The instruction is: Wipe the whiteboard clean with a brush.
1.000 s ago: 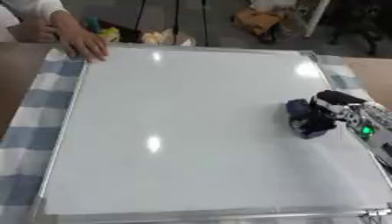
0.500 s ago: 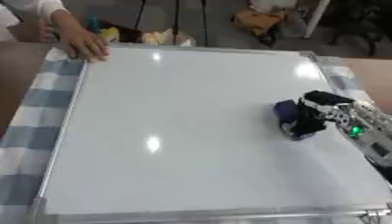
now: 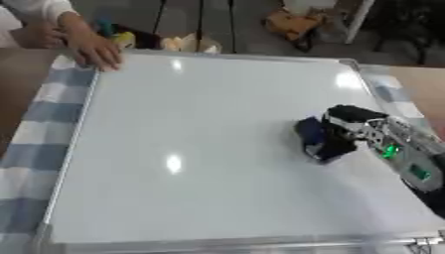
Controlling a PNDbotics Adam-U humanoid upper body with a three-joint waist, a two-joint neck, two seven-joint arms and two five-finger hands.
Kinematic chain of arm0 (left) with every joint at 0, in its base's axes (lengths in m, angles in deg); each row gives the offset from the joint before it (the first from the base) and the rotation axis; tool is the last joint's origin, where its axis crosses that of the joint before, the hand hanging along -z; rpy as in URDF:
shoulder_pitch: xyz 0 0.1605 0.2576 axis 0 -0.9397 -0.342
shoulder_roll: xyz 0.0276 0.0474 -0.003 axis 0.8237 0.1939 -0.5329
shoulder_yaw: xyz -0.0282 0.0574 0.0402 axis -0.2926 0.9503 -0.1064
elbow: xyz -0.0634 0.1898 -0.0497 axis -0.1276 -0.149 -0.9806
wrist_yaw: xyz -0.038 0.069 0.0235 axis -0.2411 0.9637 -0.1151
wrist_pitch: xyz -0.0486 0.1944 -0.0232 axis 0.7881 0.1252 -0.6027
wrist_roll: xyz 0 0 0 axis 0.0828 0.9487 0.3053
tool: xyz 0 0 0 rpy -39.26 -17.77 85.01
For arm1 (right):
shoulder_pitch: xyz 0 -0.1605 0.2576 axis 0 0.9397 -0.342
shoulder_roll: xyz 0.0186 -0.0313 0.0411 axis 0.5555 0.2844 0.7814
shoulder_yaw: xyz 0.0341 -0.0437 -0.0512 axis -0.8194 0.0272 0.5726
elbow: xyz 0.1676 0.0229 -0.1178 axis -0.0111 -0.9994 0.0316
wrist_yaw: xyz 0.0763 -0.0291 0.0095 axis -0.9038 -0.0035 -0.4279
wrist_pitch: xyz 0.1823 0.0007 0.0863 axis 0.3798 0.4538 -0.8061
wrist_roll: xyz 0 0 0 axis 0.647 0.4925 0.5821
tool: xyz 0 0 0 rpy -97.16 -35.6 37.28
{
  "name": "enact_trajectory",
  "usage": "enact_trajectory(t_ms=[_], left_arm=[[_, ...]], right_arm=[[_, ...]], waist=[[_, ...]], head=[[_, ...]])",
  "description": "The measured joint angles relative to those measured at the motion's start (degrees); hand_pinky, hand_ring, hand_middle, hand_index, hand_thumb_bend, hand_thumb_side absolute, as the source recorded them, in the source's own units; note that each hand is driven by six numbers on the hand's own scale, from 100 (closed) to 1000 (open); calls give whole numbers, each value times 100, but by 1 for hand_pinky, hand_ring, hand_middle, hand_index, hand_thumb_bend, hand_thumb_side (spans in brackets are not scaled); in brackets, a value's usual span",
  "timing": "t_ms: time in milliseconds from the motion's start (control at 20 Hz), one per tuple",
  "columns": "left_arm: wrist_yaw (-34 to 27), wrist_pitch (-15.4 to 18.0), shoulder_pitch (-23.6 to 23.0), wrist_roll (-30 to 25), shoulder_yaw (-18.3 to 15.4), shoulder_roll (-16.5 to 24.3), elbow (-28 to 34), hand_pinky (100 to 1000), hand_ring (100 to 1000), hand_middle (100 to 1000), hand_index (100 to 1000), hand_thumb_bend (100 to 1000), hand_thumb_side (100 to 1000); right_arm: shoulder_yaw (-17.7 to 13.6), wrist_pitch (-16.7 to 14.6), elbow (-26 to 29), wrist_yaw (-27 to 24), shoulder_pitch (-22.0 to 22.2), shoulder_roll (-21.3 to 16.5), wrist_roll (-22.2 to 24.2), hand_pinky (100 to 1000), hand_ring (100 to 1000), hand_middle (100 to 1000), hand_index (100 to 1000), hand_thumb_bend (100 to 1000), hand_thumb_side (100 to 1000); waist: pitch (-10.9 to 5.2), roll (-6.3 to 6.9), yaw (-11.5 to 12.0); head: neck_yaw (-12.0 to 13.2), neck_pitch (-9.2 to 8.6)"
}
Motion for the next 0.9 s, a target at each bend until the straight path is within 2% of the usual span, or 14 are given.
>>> enact_trajectory(t_ms=[450, 550, 900], left_arm=[[-13, -1, 9, -1, 1, 0, 0, 374, 711, 616, 583, 124, 918], [-13, -1, 10, -1, 1, 0, 0, 374, 711, 616, 584, 125, 919], [-16, -1, 12, -1, 25, 0, 0, 374, 711, 616, 584, 125, 919]], right_arm=[[237, -108, 439, 92, -25, 142, 166, 621, 632, 355, 343, 100, 576], [259, -116, 510, 90, -26, 173, 184, 613, 627, 351, 339, 100, 554], [351, -92, 966, -98, -11, 229, 160, 593, 616, 342, 332, 100, 553]], waist=[[0, 1, 2], [0, 1, 2], [0, 18, -1]], head=[[6, -5], [7, -5], [26, -6]])
